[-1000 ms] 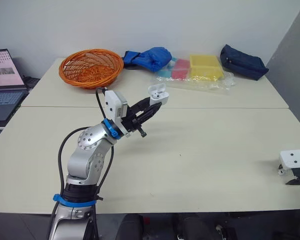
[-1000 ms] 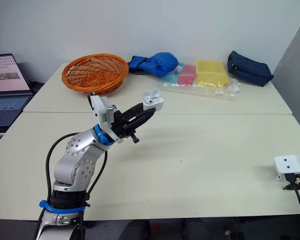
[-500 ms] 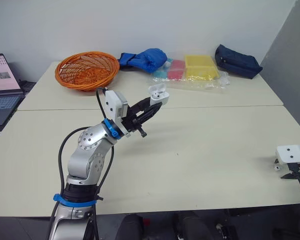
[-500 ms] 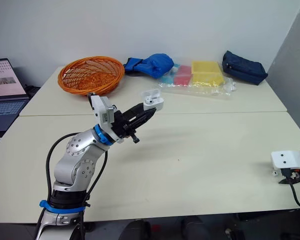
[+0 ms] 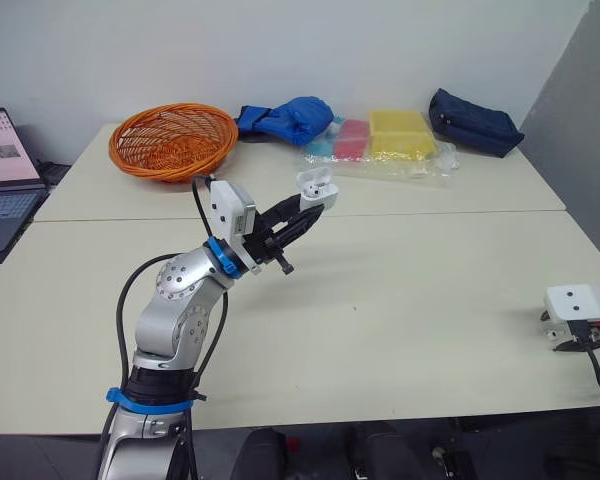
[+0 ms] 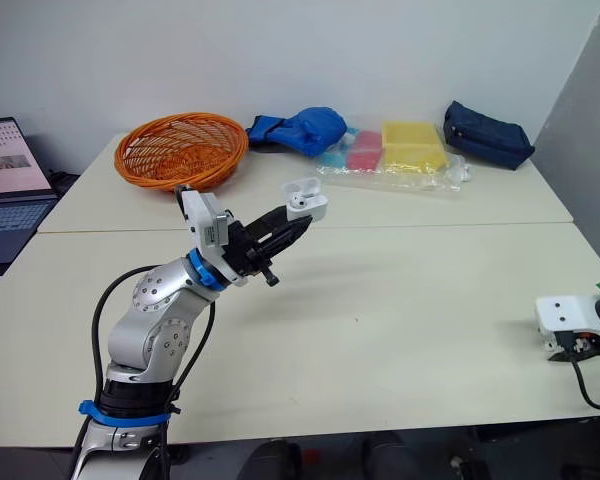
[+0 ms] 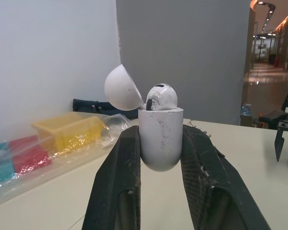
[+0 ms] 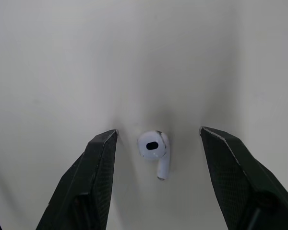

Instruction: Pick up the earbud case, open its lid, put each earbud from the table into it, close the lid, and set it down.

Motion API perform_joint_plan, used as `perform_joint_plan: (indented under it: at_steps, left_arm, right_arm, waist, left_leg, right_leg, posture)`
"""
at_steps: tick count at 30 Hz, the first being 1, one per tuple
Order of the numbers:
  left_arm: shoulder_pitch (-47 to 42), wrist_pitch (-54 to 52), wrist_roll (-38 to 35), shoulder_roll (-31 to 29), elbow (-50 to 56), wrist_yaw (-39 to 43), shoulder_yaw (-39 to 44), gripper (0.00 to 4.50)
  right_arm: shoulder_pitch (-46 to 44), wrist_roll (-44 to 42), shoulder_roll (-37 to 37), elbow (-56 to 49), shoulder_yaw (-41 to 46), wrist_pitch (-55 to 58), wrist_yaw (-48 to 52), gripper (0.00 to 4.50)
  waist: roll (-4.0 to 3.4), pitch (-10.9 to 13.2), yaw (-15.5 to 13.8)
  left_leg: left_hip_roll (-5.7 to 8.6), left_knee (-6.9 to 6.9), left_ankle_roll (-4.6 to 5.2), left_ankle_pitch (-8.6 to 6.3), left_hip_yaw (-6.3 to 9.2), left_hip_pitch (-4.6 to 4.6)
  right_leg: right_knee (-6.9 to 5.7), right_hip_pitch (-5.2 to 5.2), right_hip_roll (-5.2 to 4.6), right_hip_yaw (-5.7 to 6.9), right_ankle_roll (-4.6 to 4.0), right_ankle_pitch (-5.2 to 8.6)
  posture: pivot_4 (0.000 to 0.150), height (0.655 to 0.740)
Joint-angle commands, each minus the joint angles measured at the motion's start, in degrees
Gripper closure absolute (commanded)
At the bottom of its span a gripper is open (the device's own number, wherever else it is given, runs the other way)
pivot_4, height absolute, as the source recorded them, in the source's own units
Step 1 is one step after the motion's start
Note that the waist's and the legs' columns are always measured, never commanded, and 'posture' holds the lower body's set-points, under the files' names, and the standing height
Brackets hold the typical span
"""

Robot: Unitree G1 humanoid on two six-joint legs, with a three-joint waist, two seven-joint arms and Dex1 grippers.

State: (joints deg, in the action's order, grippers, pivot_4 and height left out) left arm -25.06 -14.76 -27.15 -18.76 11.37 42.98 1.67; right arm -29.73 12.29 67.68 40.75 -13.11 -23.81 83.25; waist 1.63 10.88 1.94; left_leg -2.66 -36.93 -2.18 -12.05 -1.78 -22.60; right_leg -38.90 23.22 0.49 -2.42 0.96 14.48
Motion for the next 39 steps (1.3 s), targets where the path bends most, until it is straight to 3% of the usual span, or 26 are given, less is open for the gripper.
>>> perform_joint_plan:
  at_steps: [1,16,20,24,32,36,39]
  left_arm:
    - [-0.67,0.36,-0.97,0.01,2.39,-0.28,0.2,3.7]
    - [-1.07,0.32,-0.89,-0.21,2.05,0.0,0.19,3.7]
    - [-0.85,0.18,-0.9,-0.31,2.31,-0.02,0.21,3.7]
    - [-0.94,0.1,-0.97,-0.33,2.34,-0.13,0.35,3.7]
    - [-0.79,0.29,-0.96,-0.27,2.34,-0.07,0.32,3.7]
    - [-0.36,1.01,-0.74,-0.07,1.91,0.07,0.36,3.7]
    - [-0.65,2.72,0.11,0.54,0.28,0.25,0.14,3.7]
  right_arm:
    - [0.02,-0.19,0.81,-0.77,0.31,0.01,0.57,1.67]
    - [-1.63,1.86,0.22,1.84,-0.86,-1.48,-0.21,1.67]
    - [-1.95,2.21,0.25,2.63,-1.09,-1.22,-0.46,2.6]
    - [-1.8,2.63,0.39,2.59,-1.34,-1.31,0.15,4.04]
    - [-1.63,0.58,-0.74,-0.27,-0.4,-0.42,0.73,4.1]
    - [-0.88,-10.18,-3.66,-17.87,4.05,20.25,4.53,4.1]
    - [-4.97,-19.51,-9.22,-35.77,8.69,46.63,-1.39,4.1]
  waist:
    - [0.0,0.0,-0.01]
    - [0.0,0.0,-0.02]
    - [0.04,0.02,0.0]
    - [0.05,0.03,0.02]
    - [0.06,0.03,0.05]
    - [0.05,0.03,0.65]
    - [0.04,0.03,1.16]
  left_leg:
    - [0.0,0.0,0.0,0.0,0.0,0.0]
    - [0.0,0.0,0.0,0.0,-0.01,0.0]
    - [0.0,-0.01,0.0,0.0,-0.03,0.0]
    - [0.01,-0.05,0.0,0.0,-0.07,0.02]
    - [0.01,-0.04,0.01,0.01,-0.07,0.02]
    - [-0.02,-0.01,0.01,0.01,-0.05,0.04]
    - [-0.04,0.0,0.01,0.01,0.07,0.05]
  right_leg:
    - [0.0,0.0,0.0,0.0,0.0,0.0]
    - [0.0,0.01,0.0,0.0,-0.01,0.0]
    - [0.01,0.01,0.0,-0.02,-0.01,0.01]
    - [0.01,0.0,-0.01,-0.09,-0.02,0.0]
    - [0.01,0.0,-0.01,-0.09,-0.02,0.0]
    - [-0.02,0.02,0.02,-0.1,0.06,-0.05]
    - [-0.1,0.05,0.09,-0.12,0.11,-0.08]
  posture:
    - [0.15,0.74]
    - [0.15,0.74]
    - [0.15,0.74]
    - [0.15,0.74]
    - [0.15,0.74]
    - [0.15,0.74]
    - [0.15,0.74]
